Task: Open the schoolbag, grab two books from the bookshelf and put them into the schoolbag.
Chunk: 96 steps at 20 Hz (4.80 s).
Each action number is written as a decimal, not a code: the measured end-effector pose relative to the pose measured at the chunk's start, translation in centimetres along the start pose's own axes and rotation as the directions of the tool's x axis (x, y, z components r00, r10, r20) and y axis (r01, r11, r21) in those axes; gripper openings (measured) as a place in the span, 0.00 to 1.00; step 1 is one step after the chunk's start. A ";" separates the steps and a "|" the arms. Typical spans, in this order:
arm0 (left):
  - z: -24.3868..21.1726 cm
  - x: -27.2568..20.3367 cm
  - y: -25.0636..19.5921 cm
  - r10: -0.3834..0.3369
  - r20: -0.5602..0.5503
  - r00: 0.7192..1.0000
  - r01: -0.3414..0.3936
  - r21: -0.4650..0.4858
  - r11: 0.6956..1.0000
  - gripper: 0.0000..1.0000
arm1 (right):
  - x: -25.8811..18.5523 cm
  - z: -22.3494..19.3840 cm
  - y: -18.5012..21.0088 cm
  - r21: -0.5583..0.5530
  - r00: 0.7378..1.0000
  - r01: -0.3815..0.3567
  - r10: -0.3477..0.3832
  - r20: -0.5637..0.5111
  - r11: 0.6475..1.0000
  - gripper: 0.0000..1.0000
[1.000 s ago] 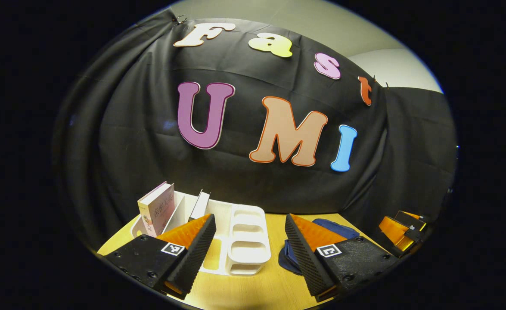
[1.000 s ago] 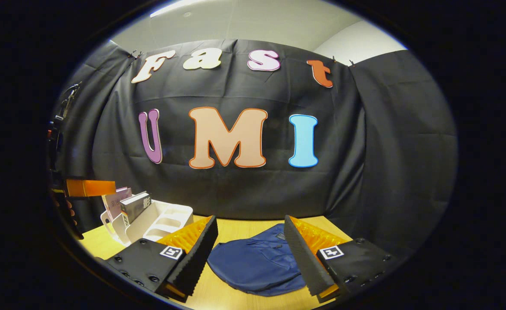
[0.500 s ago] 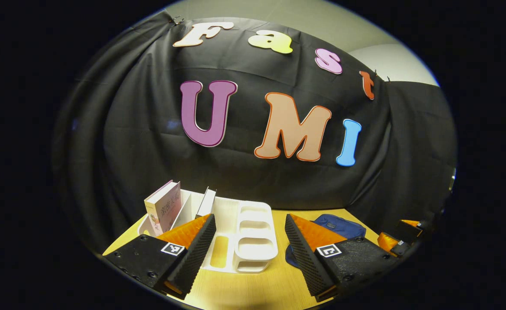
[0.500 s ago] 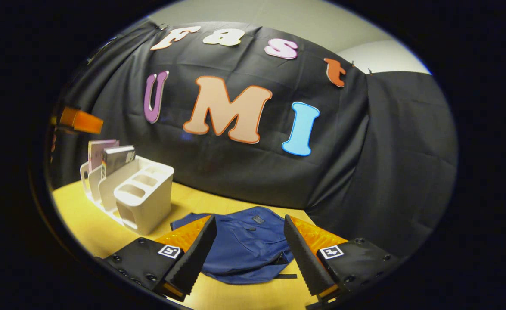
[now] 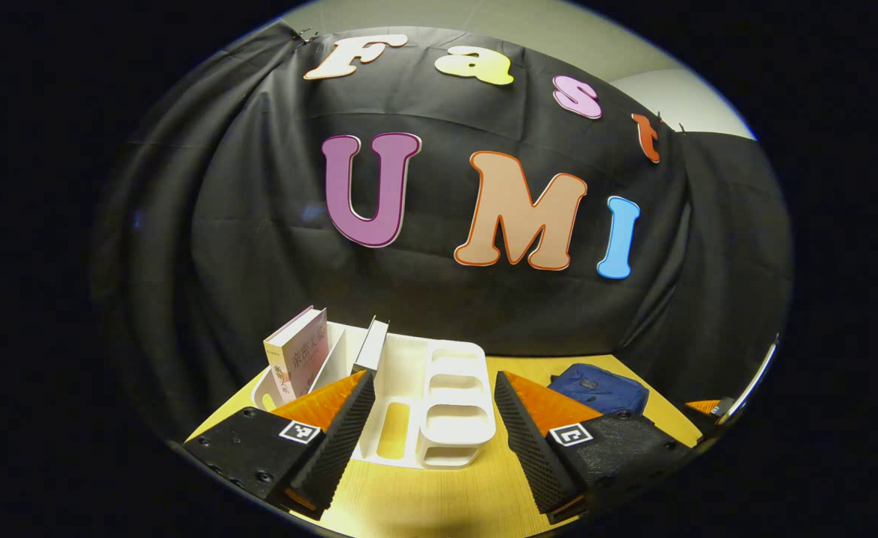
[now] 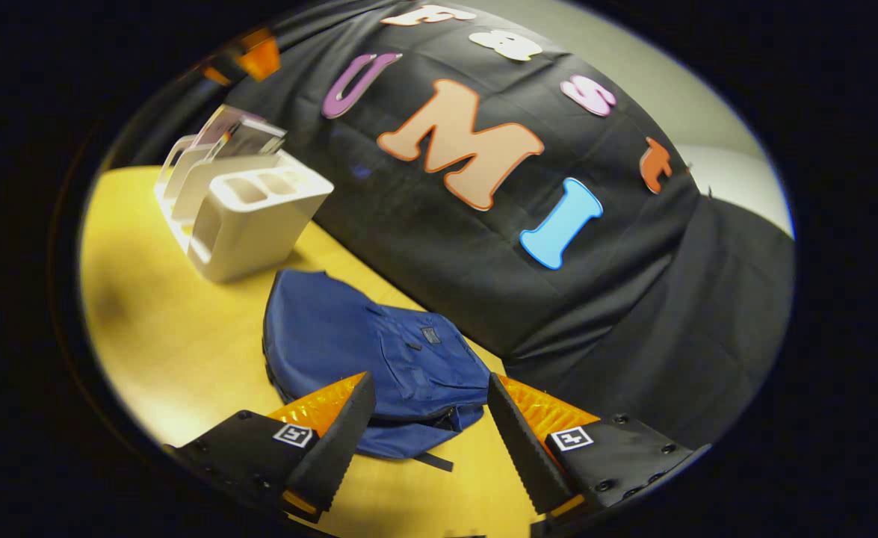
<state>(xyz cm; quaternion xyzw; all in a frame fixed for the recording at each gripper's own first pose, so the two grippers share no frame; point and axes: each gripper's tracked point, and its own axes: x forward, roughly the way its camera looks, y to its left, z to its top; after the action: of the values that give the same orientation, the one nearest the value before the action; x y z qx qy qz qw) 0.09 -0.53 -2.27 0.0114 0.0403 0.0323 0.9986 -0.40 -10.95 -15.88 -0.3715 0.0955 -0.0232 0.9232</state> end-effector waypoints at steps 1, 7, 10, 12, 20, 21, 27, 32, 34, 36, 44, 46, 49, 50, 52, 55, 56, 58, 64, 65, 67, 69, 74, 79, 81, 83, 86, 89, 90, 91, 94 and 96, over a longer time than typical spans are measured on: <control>0.1 -0.1 0.3 0.011 0.000 1.000 -0.011 0.000 1.000 0.95 | 0.3 -1.0 0.6 -0.041 1.000 -0.014 0.014 -0.007 0.999 0.98; 0.0 -0.8 2.5 0.082 0.004 0.997 -0.082 0.032 0.996 0.95 | 2.0 -4.5 4.1 -0.209 0.996 -0.071 0.059 -0.065 0.975 0.92; -0.4 -1.0 3.3 0.107 -0.008 0.994 -0.107 0.034 0.994 0.92 | 3.4 -5.1 4.8 -0.284 0.996 -0.074 0.055 -0.076 0.956 0.92; -0.5 -1.2 3.7 0.121 -0.014 0.993 -0.121 0.039 0.992 0.95 | 4.4 -5.4 5.1 -0.321 0.996 -0.076 0.054 -0.077 0.944 0.92; -1.2 -1.7 5.6 0.187 -0.029 0.982 -0.186 0.038 0.982 0.95 | 7.1 -4.5 6.8 -0.354 0.995 -0.096 0.077 -0.066 0.930 0.90; -1.3 -1.7 5.9 0.195 -0.032 0.980 -0.194 0.035 0.980 0.95 | 7.4 -4.1 6.8 -0.350 0.995 -0.093 0.077 -0.058 0.932 0.90; -1.7 -1.7 6.4 0.216 -0.045 0.975 -0.215 0.030 0.976 0.95 | 9.1 -2.2 6.8 -0.347 0.996 -0.090 0.089 -0.022 0.934 0.89; -1.9 -1.6 6.1 0.216 -0.050 0.975 -0.214 0.038 0.976 0.95 | 10.0 -1.9 7.8 -0.348 0.994 -0.109 0.110 -0.016 0.931 0.69; -2.1 -1.4 6.0 0.214 -0.056 0.975 -0.212 0.041 0.976 0.95 | 10.4 -1.6 8.3 -0.356 0.993 -0.111 0.114 -0.010 0.928 0.51; -2.5 -1.5 5.9 0.212 -0.066 0.975 -0.210 0.040 0.977 0.95 | 10.7 -1.7 8.5 -0.371 0.994 -0.104 0.108 -0.010 0.923 0.32; -2.9 -1.5 5.7 0.211 -0.082 0.974 -0.209 0.036 0.977 0.95 | 11.1 -1.1 7.5 -0.448 1.000 -0.016 0.025 0.013 0.894 0.04; -2.9 -1.6 5.9 0.215 -0.087 0.973 -0.212 0.040 0.976 0.95 | 11.1 -1.2 7.2 -0.423 0.999 -0.035 0.038 -0.001 0.906 0.05; -2.8 -1.5 6.0 0.215 -0.090 0.972 -0.211 0.054 0.976 0.95 | 11.3 -0.3 6.2 -0.391 0.999 -0.037 0.039 -0.002 0.920 0.05; -2.8 -1.3 6.0 0.213 -0.092 0.973 -0.208 0.059 0.976 0.95 | 11.3 0.0 5.9 -0.388 0.999 -0.032 0.035 0.001 0.921 0.05; -2.7 -1.0 5.8 0.201 -0.093 0.975 -0.195 0.068 0.978 0.95 | 11.4 0.3 5.3 -0.375 1.000 -0.028 0.031 0.002 0.927 0.05; -2.2 -0.3 5.8 0.194 -0.100 0.976 -0.184 0.095 0.978 0.95 | 11.6 0.8 4.4 -0.352 1.000 -0.022 0.026 0.006 0.936 0.04; -2.2 -0.1 6.0 0.194 -0.106 0.975 -0.184 0.097 0.978 0.95 | 11.6 1.1 4.1 -0.346 1.000 -0.021 0.025 0.007 0.938 0.03; -1.8 0.8 5.7 0.178 -0.123 0.976 -0.167 0.090 0.982 0.95 | 11.8 1.3 3.4 -0.336 1.000 -0.017 0.022 0.011 0.942 0.03; 0.3 4.5 5.8 0.126 -0.158 0.979 -0.104 0.137 0.985 0.95 | 12.1 1.9 2.1 -0.315 1.000 0.000 0.005 0.016 0.949 0.03; 0.7 5.2 5.9 0.123 -0.167 0.978 -0.098 0.152 0.983 0.95 | 12.2 2.0 1.9 -0.309 1.000 -0.001 0.006 0.015 0.951 0.03; 0.8 6.7 6.1 0.114 -0.191 0.975 -0.080 0.176 0.981 0.92 | 12.4 2.2 1.6 -0.303 1.000 0.000 0.005 0.016 0.953 0.03; 0.7 8.3 6.5 0.108 -0.228 0.968 -0.067 0.179 0.982 0.94 | 12.6 2.1 1.4 -0.301 1.000 0.001 0.005 0.019 0.954 0.03; -0.6 11.9 7.3 0.094 -0.348 0.933 -0.040 0.160 0.986 0.92 | 12.5 2.1 1.5 -0.310 1.000 -0.004 0.012 0.023 0.951 0.03; -1.9 14.4 7.6 0.058 -0.482 0.874 0.004 0.127 0.992 0.92 | 12.4 1.9 1.4 -0.300 0.999 -0.007 0.016 0.029 0.954 0.03; -3.2 15.6 7.9 0.061 -0.562 0.825 0.014 0.129 0.992 0.92 | 12.2 1.8 1.0 -0.292 0.999 -0.003 0.013 0.032 0.956 0.03; -4.1 16.4 8.2 0.071 -0.634 0.770 0.016 0.131 0.991 0.92 | 12.4 1.8 0.6 -0.283 0.999 0.000 0.011 0.036 0.959 0.03; -4.7 17.4 8.4 0.066 -0.699 0.712 0.046 0.140 0.989 0.90 | 12.4 1.8 0.5 -0.282 0.999 0.002 0.010 0.040 0.959 0.05; -5.3 18.1 9.5 0.095 -0.749 0.656 0.057 0.174 0.983 0.88 | 12.5 1.8 0.5 -0.286 0.999 -0.002 0.014 0.040 0.958 0.05; -5.8 18.2 10.0 0.103 -0.773 0.626 0.058 0.179 0.982 0.88 | 12.5 1.8 0.5 -0.284 0.999 -0.003 0.015 0.039 0.959 0.05; -6.4 18.1 10.5 0.111 -0.797 0.594 0.056 0.178 0.982 0.85 | 12.5 1.8 0.5 -0.281 0.999 -0.002 0.013 0.038 0.960 0.05; -7.8 18.1 10.9 0.103 -0.848 0.520 0.041 0.145 0.989 0.81 | 12.5 1.8 0.4 -0.271 0.999 0.003 0.006 0.034 0.963 0.03; -8.7 17.9 11.0 0.095 -0.876 0.473 0.042 0.130 0.991 0.81 | 12.5 1.8 0.4 -0.270 0.999 0.008 0.001 0.034 0.963 0.05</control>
<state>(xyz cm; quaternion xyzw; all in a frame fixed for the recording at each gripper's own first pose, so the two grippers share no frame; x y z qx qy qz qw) 16.45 11.77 -12.11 0.0603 0.5488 0.0463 0.8325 12.19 -10.87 -16.82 -0.4944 0.0817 -0.0052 0.8654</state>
